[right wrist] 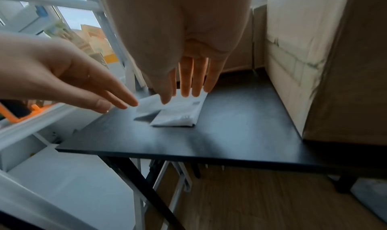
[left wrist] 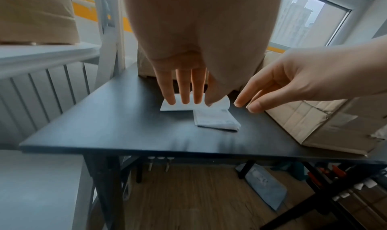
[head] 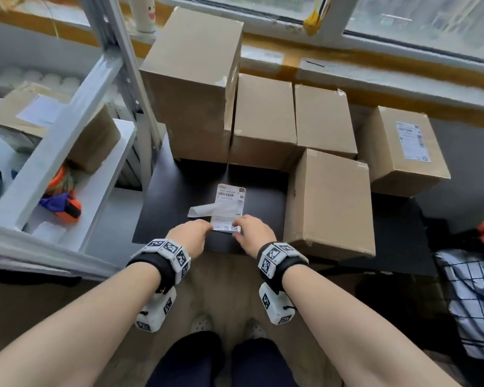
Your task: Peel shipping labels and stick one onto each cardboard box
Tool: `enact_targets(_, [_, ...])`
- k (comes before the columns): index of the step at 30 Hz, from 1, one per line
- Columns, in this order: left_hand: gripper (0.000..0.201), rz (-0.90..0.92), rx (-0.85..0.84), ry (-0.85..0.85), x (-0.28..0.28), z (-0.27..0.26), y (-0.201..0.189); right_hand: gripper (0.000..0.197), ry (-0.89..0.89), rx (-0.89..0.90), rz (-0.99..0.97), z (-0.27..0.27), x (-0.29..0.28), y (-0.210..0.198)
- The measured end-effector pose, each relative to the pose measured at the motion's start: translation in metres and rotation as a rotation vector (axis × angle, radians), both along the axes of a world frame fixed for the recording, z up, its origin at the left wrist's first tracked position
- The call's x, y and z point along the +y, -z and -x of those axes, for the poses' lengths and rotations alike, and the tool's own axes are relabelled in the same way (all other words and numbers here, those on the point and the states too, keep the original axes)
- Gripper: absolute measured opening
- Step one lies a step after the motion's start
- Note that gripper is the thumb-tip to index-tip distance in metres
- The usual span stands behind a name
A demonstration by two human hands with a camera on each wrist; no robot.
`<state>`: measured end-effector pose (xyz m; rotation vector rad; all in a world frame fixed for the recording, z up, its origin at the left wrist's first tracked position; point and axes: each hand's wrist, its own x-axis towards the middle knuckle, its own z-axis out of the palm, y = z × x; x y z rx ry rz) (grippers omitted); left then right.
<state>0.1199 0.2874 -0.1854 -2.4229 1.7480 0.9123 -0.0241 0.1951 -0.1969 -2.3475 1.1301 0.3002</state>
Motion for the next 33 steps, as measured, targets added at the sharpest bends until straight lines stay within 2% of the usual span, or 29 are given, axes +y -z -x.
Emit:
enact_targets(7, [0.051,0.047,0.089,0.003,-0.007,-0.002,0.028,0.034,-0.030,-0.034,0.028,-0.009,-0.007,0.036])
enact_targets(14, [0.061,0.005,0.074,0.118,-0.025,-0.010,0.047,0.042,-0.048,-0.082,0.048,-0.012,-0.011,0.050])
enact_targets(22, [0.052,0.127,0.122,-0.029,-0.033,-0.013,0.053,0.038,-0.039,-0.107,0.052,-0.012,-0.012,0.054])
enact_targets(28, [0.025,0.204,0.101,-0.088,-0.036,-0.013,0.062,0.033,-0.003,-0.144,0.031,-0.008,-0.010,0.055])
enact_targets(33, [0.020,0.261,0.122,-0.146,-0.038,-0.011,0.061,0.035,-0.004,-0.152,0.024,-0.007,-0.008,0.047])
